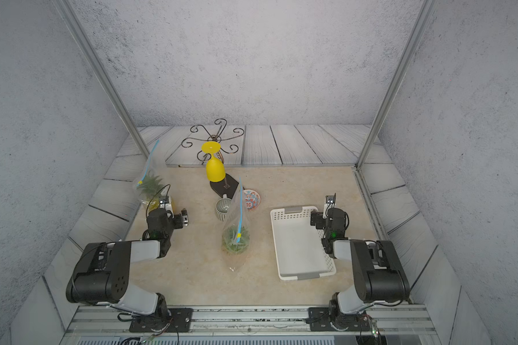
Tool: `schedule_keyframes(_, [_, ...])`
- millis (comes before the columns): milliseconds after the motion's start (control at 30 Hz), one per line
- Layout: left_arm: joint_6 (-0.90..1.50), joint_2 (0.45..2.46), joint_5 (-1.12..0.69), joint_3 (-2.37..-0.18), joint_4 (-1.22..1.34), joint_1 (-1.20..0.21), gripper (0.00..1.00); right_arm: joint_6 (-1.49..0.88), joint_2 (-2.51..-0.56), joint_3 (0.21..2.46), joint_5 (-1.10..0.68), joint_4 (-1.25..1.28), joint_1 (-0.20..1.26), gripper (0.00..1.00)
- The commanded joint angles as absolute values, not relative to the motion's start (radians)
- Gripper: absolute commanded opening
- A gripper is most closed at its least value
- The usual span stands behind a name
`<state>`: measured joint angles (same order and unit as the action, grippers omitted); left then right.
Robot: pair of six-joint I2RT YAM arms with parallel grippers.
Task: Open the zip-top bag and take out the pineapple
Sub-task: Adjust the zipper food storage bag at the center of the board.
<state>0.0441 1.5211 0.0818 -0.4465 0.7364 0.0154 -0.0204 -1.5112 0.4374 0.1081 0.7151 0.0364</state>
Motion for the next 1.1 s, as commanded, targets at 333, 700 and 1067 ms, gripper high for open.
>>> schedule_keyframes(333, [0.032, 1.529, 0.086, -0.465, 0.747, 0.005, 0.97, -0.035, -1.535, 0.456, 0.128, 0.732, 0.038, 0.99])
schedule_keyframes(700, [0.032, 1.529, 0.085, -0.466, 0.747, 0.007, 0.97, -0.035, -1.535, 0.456, 0.127, 0.735, 0.039, 0.99])
schedule_keyframes(1067, [0.017, 1.419, 0.194, -0.445, 0.733, -0.028, 0.97, 0.018, -1.353, 0.440, 0.251, 0.639, 0.118, 0.99])
